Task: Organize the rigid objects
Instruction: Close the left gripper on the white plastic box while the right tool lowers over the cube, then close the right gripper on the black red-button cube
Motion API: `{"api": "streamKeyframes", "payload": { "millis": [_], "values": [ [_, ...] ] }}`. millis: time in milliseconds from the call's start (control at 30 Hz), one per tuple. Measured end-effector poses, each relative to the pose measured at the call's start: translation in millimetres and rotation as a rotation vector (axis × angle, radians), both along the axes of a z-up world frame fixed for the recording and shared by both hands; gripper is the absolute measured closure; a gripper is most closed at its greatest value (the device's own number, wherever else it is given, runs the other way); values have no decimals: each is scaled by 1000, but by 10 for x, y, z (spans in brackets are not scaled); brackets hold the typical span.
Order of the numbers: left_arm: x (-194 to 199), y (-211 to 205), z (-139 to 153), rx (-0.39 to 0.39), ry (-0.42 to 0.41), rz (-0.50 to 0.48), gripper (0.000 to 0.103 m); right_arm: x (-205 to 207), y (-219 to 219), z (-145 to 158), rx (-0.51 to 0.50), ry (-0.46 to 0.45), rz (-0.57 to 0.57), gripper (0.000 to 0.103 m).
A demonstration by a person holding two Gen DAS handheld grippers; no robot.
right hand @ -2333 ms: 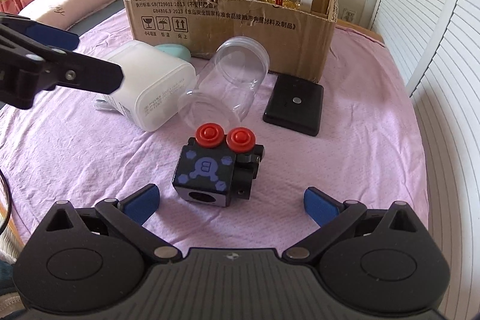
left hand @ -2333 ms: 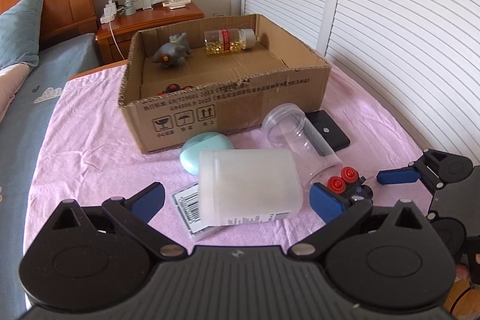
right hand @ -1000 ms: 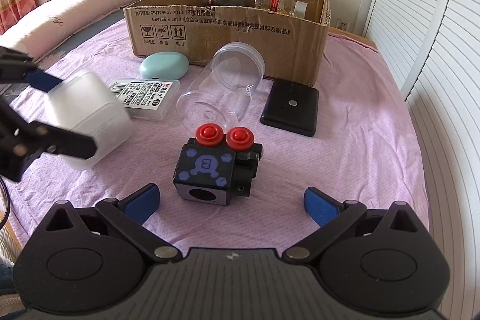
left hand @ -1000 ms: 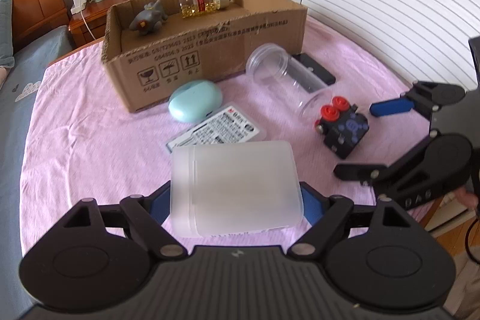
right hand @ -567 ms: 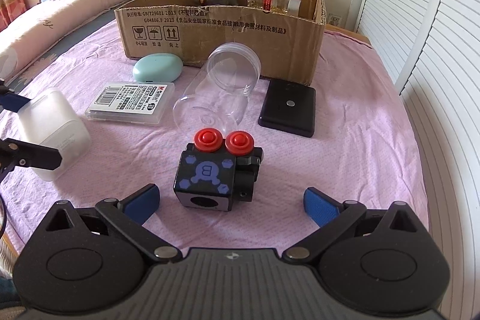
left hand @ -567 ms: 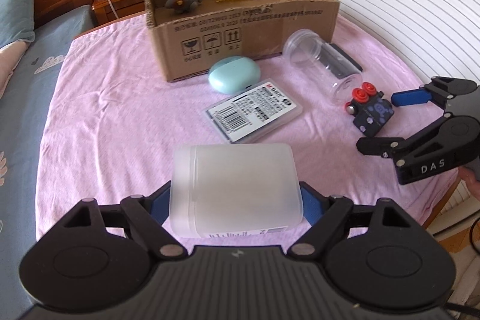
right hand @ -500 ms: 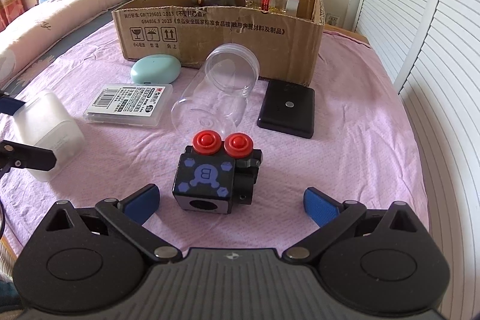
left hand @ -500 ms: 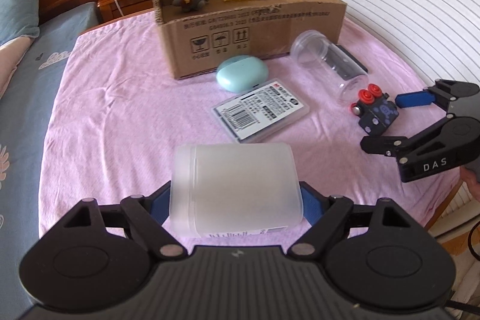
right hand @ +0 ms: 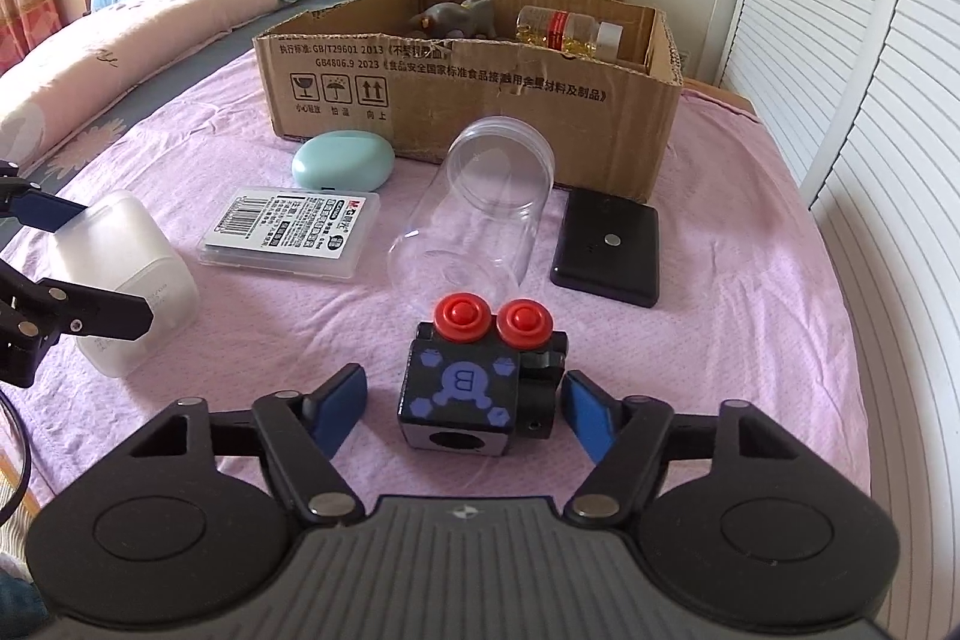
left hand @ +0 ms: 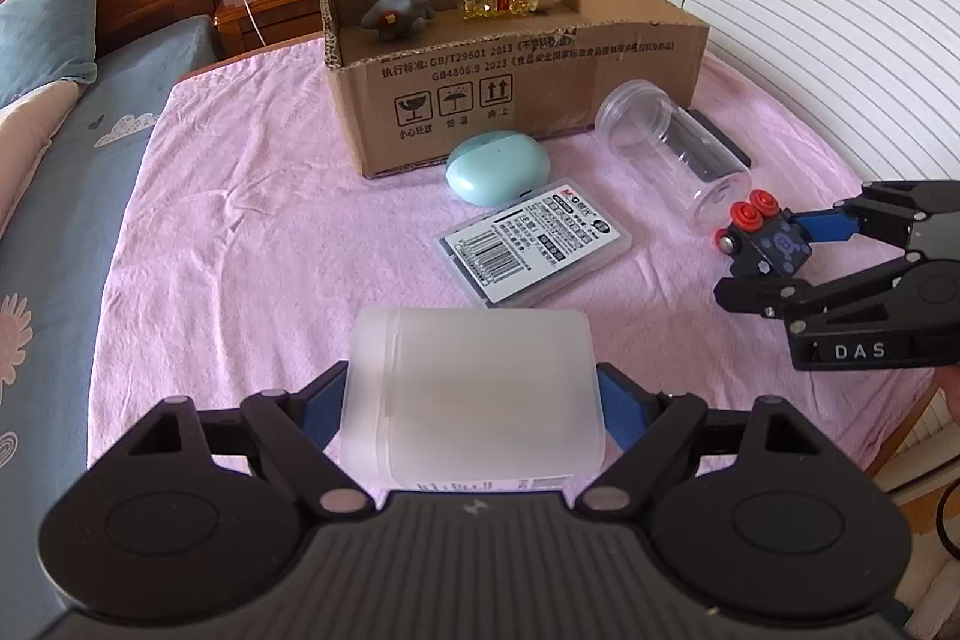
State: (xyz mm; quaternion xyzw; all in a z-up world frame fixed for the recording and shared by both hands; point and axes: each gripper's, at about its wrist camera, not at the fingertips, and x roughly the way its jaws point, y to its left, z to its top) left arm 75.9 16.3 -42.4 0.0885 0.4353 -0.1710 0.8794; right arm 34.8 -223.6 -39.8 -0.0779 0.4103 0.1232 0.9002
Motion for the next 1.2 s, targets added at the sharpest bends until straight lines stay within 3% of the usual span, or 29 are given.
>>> {"api": "streamKeyframes", "payload": {
  "millis": [400, 500, 600, 867, 1200],
  "values": [
    [18, -129, -44, 59, -14, 26, 16, 47, 5, -4, -15, -4, -22, 34],
    [23, -127, -57, 61, -15, 32, 20, 39, 12, 12, -17, -2, -15, 44],
    [30, -116, -47, 61, -9, 19, 20, 34, 1, 22, -19, 8, -10, 45],
    [34, -78, 73, 43, 0, -36, 21, 0, -117, 77, 1, 43, 0, 47],
    [90, -14, 298, 27, -25, -60, 21, 42, -306, 333, 11, 17, -17, 47]
  ]
}}
